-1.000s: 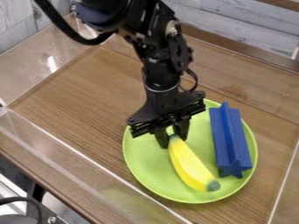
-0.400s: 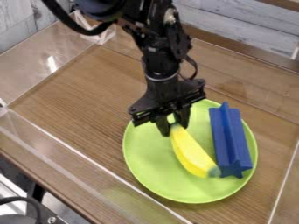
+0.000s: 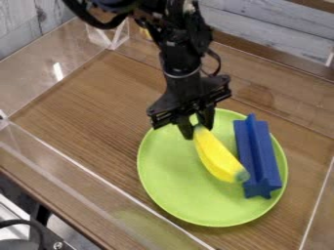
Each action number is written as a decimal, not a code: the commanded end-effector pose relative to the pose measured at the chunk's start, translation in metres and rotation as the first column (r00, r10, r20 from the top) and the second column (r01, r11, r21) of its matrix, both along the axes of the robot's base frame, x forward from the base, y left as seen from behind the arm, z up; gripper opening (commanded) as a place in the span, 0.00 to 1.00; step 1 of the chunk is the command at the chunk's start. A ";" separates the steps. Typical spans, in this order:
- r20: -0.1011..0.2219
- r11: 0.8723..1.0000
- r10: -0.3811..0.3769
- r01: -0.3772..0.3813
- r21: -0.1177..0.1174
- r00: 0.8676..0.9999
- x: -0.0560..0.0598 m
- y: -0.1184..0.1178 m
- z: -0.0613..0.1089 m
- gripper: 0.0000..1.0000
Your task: Remove the banana from inside the green plate and put it on the table
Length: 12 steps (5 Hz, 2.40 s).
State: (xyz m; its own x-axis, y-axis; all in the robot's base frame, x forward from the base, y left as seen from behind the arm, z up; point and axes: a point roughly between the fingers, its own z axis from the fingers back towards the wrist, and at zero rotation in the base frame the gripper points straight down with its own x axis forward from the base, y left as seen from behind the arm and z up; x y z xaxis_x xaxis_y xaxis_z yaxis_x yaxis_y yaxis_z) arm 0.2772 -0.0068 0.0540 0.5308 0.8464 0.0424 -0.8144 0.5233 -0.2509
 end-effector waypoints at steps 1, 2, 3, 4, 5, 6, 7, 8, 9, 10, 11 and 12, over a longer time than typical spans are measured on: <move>0.072 1.000 0.015 -0.015 -0.009 0.997 0.019 0.005 0.016 0.00; 0.091 0.999 0.029 -0.027 -0.019 0.995 0.028 0.009 0.018 0.00; 0.095 1.000 0.008 -0.008 -0.002 0.995 0.026 0.018 0.028 0.00; 0.101 1.000 -0.012 0.011 0.013 0.995 0.024 0.031 0.037 0.00; 0.114 0.999 -0.032 0.030 0.019 0.993 0.023 0.051 0.050 0.00; 0.128 0.998 -0.059 0.055 0.032 0.990 0.024 0.080 0.057 0.00; 0.155 0.994 -0.096 0.088 0.060 0.983 0.025 0.109 0.061 0.00; 0.189 0.988 -0.131 0.111 0.111 0.973 0.029 0.129 0.059 0.00; 0.220 0.979 -0.160 0.126 0.159 0.962 0.033 0.144 0.052 0.00; 0.246 0.966 -0.195 0.143 0.214 0.950 0.038 0.159 0.045 0.00; 0.253 0.954 -0.223 0.157 0.256 0.942 0.044 0.172 0.036 0.00; 0.254 0.941 -0.247 0.169 0.292 0.935 0.048 0.183 0.029 0.00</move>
State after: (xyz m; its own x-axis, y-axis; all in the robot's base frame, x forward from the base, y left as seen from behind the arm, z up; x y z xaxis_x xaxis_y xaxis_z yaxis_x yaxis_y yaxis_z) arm 0.3186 0.1687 0.0643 0.6484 0.6683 0.3646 -0.6072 0.7429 -0.2819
